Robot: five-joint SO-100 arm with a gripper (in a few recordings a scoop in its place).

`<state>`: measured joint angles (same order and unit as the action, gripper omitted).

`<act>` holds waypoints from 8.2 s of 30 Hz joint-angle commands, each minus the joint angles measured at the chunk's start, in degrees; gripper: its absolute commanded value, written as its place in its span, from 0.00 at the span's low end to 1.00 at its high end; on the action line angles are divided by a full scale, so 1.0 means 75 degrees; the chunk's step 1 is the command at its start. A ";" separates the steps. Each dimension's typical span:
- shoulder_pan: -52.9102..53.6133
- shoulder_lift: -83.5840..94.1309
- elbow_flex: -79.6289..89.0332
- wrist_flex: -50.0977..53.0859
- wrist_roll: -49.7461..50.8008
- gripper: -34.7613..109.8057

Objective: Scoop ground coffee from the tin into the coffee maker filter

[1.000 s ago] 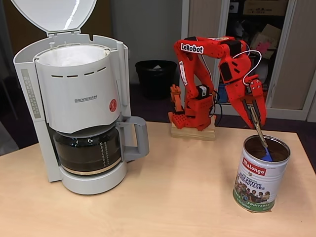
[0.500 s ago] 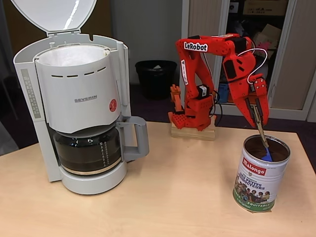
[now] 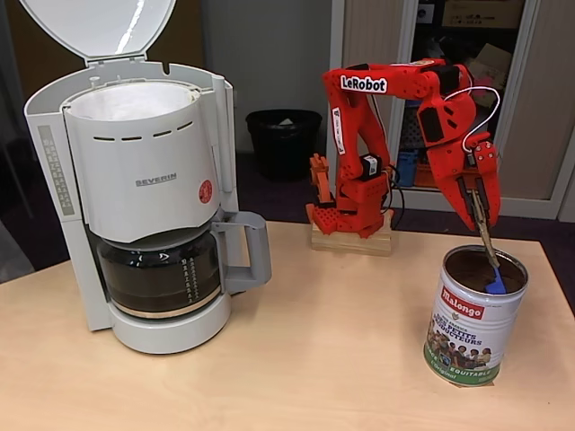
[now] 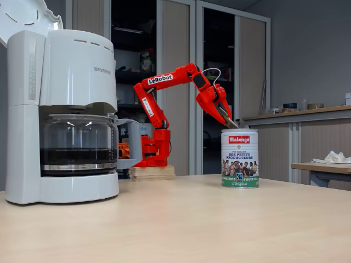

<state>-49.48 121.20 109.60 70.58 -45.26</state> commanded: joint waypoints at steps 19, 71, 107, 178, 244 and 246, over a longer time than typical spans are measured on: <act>0.0023 0.1453 0.0926 -0.1254 0.2074 0.24; 0.0762 0.4137 0.2895 -0.0375 0.1453 0.24; 0.0668 0.4992 0.3469 -0.0539 0.1945 0.24; 0.4348 0.3715 -0.1793 -0.1969 0.5273 0.24; 1.1555 0.3234 -0.2238 -0.2109 1.1531 0.24; 1.1719 0.3258 -0.2121 -0.2133 1.1590 0.24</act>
<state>36.47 144.67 92.64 54.23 40.25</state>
